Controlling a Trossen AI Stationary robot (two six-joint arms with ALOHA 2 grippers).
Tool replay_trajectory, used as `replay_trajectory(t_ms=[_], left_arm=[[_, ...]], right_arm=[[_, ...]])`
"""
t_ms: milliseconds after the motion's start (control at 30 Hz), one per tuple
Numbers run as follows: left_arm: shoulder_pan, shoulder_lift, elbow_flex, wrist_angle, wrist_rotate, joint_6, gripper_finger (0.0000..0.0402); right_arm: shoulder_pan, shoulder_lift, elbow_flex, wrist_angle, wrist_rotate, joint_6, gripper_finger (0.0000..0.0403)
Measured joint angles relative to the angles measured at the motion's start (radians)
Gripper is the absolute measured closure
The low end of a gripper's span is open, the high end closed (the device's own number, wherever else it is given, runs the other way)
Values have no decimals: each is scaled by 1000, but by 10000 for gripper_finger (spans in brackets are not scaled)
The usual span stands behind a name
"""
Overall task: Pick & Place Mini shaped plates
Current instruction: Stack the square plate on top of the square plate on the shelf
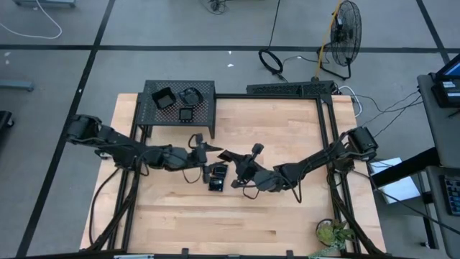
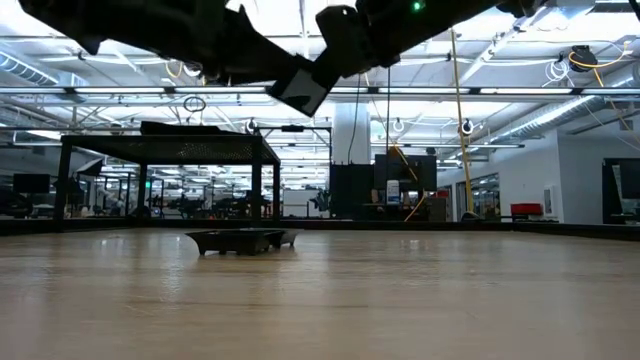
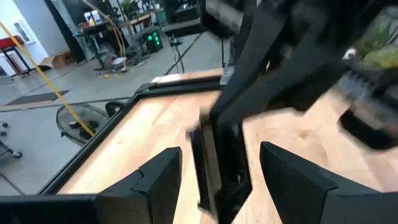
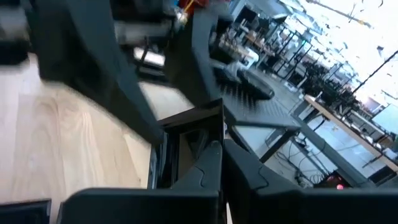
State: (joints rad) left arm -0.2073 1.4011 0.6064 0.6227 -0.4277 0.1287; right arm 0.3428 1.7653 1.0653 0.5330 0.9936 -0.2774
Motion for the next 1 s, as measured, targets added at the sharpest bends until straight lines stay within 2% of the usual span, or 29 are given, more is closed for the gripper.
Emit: replay_trajectory(t_ms=[300,600,733,833,933,1000], left_arm=[[8,11,2,-5,-149,-3,237],[-8,11,2,-3,-154,2,304],[-23,9,2,8,-166,31,349],[-34,-12,2,-3,-189,34,390],[-54,-45,2,-40,-252,30,389],[-71,-75,2,-93,-336,31,387]], right_arm=[[1,-1,0,38,1,-31,403],[1,-1,0,39,1,-31,403],[2,-1,0,36,-2,-13,399],[9,-1,0,26,-4,4,374],[26,-1,0,23,-2,-2,329],[40,-1,0,21,5,-4,293]])
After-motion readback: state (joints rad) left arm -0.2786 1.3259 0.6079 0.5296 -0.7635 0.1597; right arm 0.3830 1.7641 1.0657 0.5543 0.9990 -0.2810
